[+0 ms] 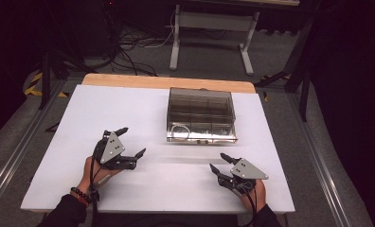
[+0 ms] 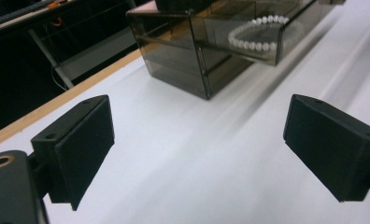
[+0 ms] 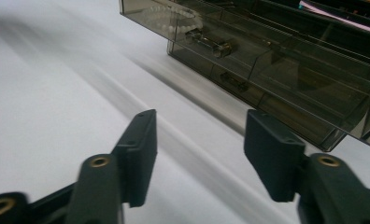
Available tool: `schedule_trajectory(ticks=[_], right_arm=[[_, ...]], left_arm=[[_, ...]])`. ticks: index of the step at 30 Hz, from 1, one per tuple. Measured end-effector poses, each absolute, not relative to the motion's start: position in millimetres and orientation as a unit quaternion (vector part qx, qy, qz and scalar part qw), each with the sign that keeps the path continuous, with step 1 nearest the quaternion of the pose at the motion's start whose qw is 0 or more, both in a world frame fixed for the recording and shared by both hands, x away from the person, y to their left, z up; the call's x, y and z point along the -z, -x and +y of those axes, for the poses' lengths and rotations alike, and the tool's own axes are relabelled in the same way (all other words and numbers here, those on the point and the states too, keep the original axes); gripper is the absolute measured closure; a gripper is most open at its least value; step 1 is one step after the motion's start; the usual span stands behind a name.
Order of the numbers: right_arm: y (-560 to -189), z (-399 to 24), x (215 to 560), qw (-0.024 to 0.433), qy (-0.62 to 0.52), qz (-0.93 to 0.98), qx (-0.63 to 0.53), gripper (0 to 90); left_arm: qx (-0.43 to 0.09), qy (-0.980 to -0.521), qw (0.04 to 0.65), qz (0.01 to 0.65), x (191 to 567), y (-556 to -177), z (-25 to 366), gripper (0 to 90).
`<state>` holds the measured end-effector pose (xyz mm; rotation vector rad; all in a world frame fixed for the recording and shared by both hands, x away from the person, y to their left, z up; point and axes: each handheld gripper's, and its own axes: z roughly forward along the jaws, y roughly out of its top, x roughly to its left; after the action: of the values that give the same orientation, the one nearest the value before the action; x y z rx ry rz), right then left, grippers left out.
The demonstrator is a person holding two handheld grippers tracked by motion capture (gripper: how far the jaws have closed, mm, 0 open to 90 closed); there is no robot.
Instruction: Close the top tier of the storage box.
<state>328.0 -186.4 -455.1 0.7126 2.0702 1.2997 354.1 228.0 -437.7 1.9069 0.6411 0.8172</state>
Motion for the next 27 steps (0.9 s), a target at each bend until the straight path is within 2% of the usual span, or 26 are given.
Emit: schedule_trajectory(ticks=[9,17,24,27], right_arm=[[-328.3,-188.8,452.1,0.293,-0.270,0.773,-0.494,57.8],[-329.7,-191.7,449.3,0.287,-0.277,0.772,-0.494,72.1],[-331.9,-190.3,445.0,0.293,-0.276,0.769,-0.497,89.1],[-336.6,-189.1,441.3,0.299,-0.283,0.767,-0.492,90.0]], left_arm=[[-0.330,-0.788,0.449,0.262,447.1,-339.1,239.3,9.3],[-0.323,-0.791,0.442,0.272,453.2,-328.8,251.7,8.1],[-0.317,-0.797,0.432,0.279,457.2,-319.5,259.7,8.1],[-0.316,-0.799,0.429,0.280,458.4,-316.1,262.4,8.1]])
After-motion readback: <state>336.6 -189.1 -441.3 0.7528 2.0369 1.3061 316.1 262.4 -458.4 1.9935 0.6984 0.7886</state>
